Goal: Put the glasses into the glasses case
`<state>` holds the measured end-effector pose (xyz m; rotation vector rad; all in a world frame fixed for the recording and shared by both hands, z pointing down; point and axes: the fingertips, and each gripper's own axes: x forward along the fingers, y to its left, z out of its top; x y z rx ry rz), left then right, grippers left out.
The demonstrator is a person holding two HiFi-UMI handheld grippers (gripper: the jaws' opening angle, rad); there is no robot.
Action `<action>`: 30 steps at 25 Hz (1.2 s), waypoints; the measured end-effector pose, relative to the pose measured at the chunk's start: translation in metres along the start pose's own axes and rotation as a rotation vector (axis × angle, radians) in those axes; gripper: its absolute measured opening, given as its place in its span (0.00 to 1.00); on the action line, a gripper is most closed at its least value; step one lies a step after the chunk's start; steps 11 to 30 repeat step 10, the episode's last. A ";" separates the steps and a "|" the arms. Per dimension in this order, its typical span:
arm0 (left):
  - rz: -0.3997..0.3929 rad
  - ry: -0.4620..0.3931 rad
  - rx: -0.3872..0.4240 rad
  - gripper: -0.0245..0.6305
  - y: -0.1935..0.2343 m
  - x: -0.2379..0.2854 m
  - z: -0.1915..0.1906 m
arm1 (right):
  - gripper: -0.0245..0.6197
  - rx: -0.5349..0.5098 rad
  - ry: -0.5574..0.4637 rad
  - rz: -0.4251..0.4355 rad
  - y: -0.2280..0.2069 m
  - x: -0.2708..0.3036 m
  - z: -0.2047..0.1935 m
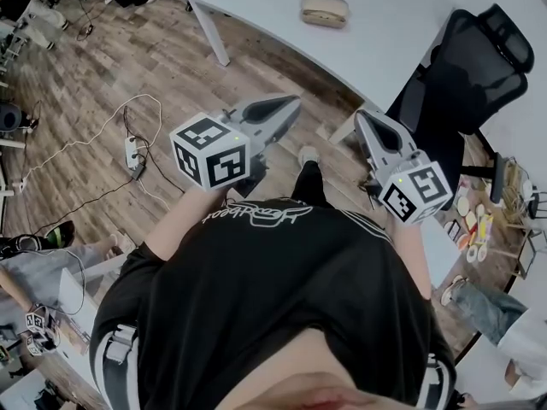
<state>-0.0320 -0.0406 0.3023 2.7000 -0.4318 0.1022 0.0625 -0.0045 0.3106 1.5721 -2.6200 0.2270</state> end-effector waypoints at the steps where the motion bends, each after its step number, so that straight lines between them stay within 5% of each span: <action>1: 0.001 0.000 0.003 0.05 -0.001 -0.001 0.000 | 0.05 0.000 -0.003 0.002 0.001 0.000 0.000; 30: 0.002 0.004 0.006 0.05 -0.006 -0.007 -0.004 | 0.05 0.000 -0.008 0.006 0.011 -0.004 -0.003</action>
